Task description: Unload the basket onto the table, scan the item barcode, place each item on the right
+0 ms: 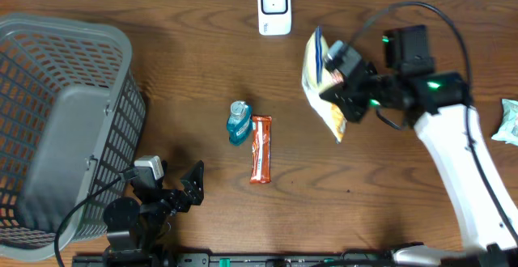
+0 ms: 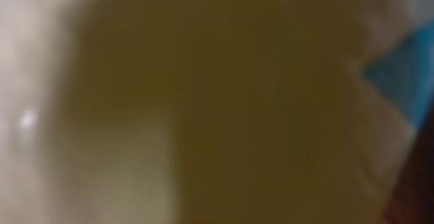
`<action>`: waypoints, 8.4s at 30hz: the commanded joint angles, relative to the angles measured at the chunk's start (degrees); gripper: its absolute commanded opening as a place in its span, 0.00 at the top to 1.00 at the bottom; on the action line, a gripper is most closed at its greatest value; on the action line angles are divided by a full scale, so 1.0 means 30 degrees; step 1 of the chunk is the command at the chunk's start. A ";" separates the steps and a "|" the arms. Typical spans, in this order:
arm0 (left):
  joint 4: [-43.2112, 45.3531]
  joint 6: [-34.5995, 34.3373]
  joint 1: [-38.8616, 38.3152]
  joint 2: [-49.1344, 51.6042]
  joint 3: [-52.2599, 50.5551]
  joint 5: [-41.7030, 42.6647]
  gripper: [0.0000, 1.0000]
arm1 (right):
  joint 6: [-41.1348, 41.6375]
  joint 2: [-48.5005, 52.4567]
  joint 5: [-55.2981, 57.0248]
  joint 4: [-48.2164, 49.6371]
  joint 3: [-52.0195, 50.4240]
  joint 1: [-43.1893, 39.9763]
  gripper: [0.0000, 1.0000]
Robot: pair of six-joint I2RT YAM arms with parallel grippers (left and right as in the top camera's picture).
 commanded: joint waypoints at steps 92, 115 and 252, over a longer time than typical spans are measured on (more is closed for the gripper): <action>-0.0415 0.0175 0.0095 -0.0029 -0.0270 0.0226 0.01 | 1.5475 0.9748 0.6011 -0.7723 1.7303 -1.3340 0.01; -0.0415 0.0175 0.0095 -0.0029 -0.0270 0.0226 0.01 | 1.1489 0.8131 0.0379 -1.5081 1.3784 -0.3082 0.03; -0.0415 0.0175 0.0095 -0.0029 -0.0270 0.0226 0.01 | 1.1162 -0.9967 0.9792 0.2805 -0.7002 0.8721 0.01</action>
